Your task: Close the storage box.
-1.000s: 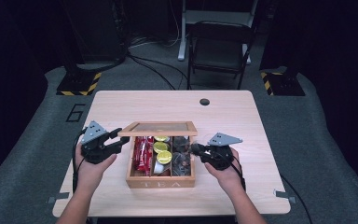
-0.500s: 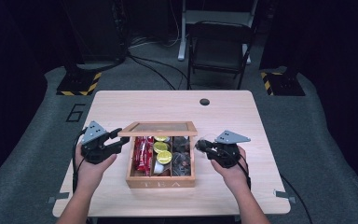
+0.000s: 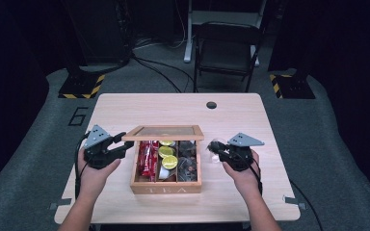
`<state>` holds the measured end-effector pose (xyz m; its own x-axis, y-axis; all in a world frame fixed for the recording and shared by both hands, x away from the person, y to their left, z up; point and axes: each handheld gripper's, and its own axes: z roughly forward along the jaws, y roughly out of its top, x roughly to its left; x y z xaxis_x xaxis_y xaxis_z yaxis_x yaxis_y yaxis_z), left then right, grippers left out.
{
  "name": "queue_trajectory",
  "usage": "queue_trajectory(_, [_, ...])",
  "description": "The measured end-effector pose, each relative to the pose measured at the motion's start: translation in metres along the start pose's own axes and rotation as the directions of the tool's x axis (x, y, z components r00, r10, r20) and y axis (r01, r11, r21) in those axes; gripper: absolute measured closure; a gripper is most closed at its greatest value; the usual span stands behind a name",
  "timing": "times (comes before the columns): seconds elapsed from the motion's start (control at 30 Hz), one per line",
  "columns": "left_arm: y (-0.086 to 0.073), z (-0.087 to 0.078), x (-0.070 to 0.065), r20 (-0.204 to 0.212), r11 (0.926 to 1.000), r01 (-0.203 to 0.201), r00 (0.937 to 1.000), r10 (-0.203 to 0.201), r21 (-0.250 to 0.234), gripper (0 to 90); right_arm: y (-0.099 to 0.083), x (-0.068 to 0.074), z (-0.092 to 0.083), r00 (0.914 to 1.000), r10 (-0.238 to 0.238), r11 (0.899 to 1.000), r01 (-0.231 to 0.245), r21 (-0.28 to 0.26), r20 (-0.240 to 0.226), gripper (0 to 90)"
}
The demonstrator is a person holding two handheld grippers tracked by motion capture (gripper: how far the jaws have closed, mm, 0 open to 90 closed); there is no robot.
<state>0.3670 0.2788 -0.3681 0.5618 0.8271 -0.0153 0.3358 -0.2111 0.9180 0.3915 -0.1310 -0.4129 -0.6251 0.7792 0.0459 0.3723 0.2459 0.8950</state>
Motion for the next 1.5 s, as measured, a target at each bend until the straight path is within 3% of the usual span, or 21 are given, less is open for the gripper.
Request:
queue_trajectory(0.33, [0.000,0.000,0.000,0.001,1.0000,0.001,1.0000,-0.001,0.003,57.4,-0.004,-0.015,0.007,0.9980,0.030,0.999,-0.030,0.014,0.055,77.7])
queue_trajectory(0.63, [-0.001,0.000,-0.001,0.000,1.0000,0.003,1.0000,-0.003,0.005,57.4,-0.009,-0.023,0.015,0.9958,0.020,0.999,-0.023,0.031,0.089,77.6])
queue_trajectory(1.37, [-0.001,-0.001,-0.001,-0.001,1.0000,-0.001,1.0000,0.001,0.008,57.4,-0.013,-0.026,0.026,0.9945,0.015,0.998,-0.021,0.054,0.103,77.3])
queue_trajectory(1.5, [-0.001,-0.001,-0.001,-0.001,1.0000,0.003,1.0000,-0.003,0.005,57.4,-0.014,-0.026,0.028,0.9942,0.018,0.998,-0.024,0.057,0.106,72.4])
